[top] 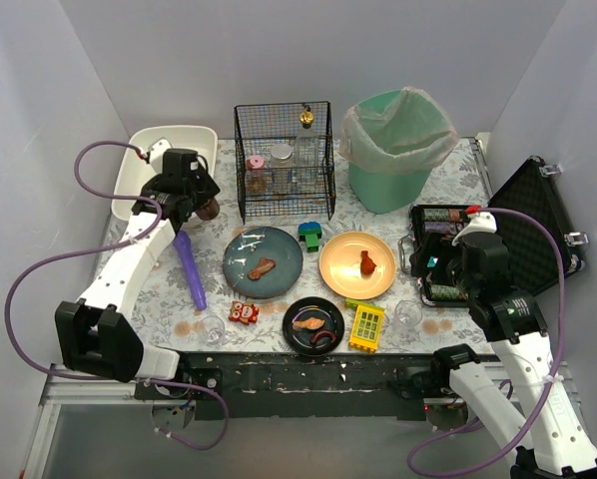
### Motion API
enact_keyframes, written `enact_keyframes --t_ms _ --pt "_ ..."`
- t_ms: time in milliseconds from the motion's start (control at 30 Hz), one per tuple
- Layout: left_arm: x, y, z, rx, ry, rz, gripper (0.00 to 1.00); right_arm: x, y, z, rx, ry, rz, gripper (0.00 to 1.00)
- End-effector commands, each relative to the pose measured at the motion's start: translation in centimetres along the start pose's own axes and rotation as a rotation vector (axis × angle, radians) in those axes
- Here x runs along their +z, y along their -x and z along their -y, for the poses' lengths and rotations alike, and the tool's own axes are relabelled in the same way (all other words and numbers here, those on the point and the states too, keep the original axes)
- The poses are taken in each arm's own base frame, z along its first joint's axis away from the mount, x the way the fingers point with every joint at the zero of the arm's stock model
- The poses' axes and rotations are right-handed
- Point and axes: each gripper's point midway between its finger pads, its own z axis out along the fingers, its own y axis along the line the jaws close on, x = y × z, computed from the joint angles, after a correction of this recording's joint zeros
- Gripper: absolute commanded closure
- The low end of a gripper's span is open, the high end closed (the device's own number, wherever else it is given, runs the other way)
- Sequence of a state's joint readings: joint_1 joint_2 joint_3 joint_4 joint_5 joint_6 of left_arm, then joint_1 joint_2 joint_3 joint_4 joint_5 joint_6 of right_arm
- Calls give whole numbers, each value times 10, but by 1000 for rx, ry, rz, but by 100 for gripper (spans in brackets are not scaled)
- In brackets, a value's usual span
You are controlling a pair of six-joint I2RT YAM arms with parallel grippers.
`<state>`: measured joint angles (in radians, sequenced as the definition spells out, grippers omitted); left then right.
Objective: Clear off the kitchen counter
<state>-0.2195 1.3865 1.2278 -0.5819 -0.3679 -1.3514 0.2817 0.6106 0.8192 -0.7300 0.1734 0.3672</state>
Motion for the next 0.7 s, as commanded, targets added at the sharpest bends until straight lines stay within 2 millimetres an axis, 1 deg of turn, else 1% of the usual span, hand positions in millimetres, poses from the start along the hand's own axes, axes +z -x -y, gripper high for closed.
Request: enact_keyframes --t_ms 0,67,167,367,567,667 --pt "-44 63 21 15 -94 163 100 2 14 -9 10 40 48 9" --pt "-54 71 26 15 -124 181 100 3 13 -10 11 45 45 9" --pt "-66 78 42 32 -219 200 100 2 16 -11 9 43 45 9" --pt "-82 77 79 70 -426 172 100 -3 19 -7 10 25 57 9" --pt "-97 73 110 94 -565 167 100 -2 11 -7 13 35 48 9" --pt "-105 66 127 126 -618 169 100 -1 10 -10 15 46 36 9"
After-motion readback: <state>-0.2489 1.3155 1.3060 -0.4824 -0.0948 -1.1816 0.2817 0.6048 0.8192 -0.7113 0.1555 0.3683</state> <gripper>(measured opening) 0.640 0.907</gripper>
